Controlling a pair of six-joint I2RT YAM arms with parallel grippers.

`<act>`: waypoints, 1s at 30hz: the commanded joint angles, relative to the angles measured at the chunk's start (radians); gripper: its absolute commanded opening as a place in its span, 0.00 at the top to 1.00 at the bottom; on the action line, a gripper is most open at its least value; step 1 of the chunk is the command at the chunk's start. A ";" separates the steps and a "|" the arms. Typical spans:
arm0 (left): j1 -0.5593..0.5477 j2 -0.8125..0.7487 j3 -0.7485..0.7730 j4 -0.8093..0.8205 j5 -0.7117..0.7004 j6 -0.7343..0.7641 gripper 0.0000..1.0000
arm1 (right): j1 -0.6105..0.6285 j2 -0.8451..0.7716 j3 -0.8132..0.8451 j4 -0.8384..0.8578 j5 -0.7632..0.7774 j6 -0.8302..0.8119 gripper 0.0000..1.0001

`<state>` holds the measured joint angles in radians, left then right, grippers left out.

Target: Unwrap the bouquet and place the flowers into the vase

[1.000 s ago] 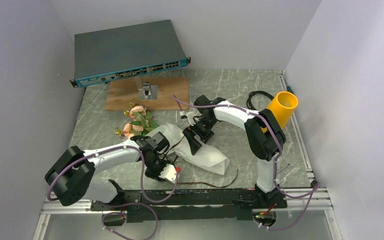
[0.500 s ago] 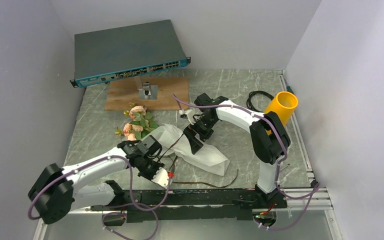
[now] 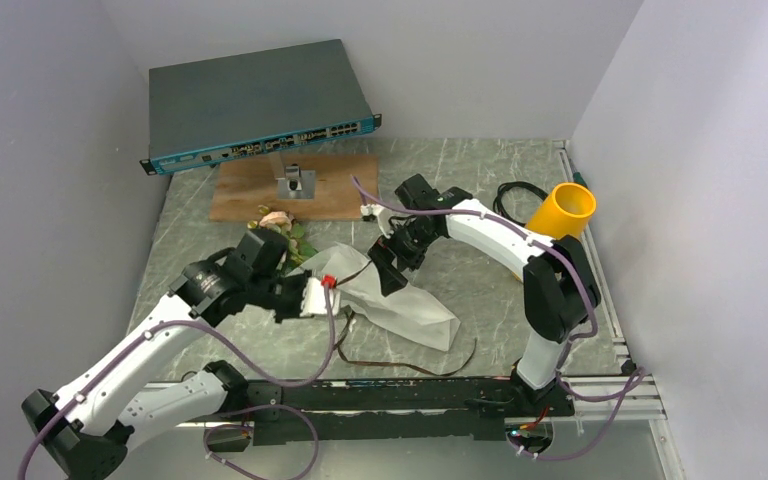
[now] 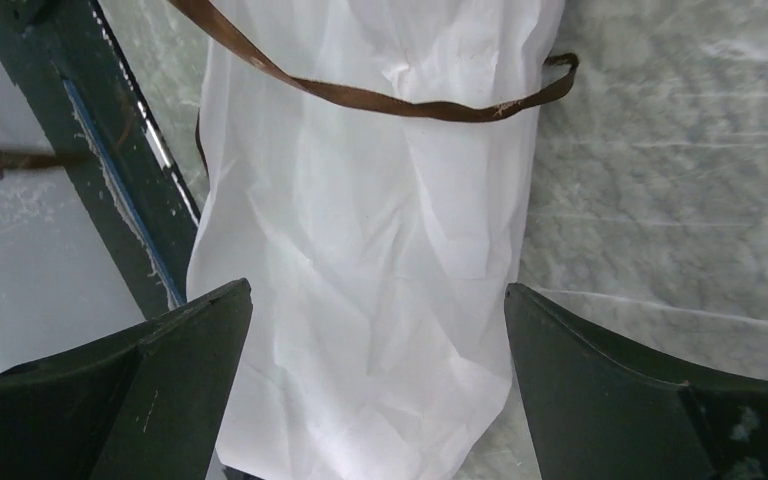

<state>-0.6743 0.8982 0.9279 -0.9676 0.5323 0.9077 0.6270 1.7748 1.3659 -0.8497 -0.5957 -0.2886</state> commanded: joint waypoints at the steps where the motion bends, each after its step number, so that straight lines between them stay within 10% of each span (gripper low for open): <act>1: 0.010 0.069 0.137 0.193 0.036 -0.269 1.00 | -0.033 -0.081 0.035 0.099 -0.024 0.020 0.00; 14: 0.094 0.383 0.549 0.610 0.105 -0.768 1.00 | -0.149 -0.404 -0.160 0.556 -0.214 0.148 0.04; 30: 0.172 0.593 0.792 0.744 0.208 -1.042 1.00 | -0.120 -0.292 -0.307 1.010 -0.170 0.287 0.27</act>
<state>-0.5312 1.4815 1.6608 -0.2844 0.6891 -0.0452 0.4896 1.4586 1.0702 -0.0238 -0.7658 -0.0372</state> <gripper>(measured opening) 0.008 0.747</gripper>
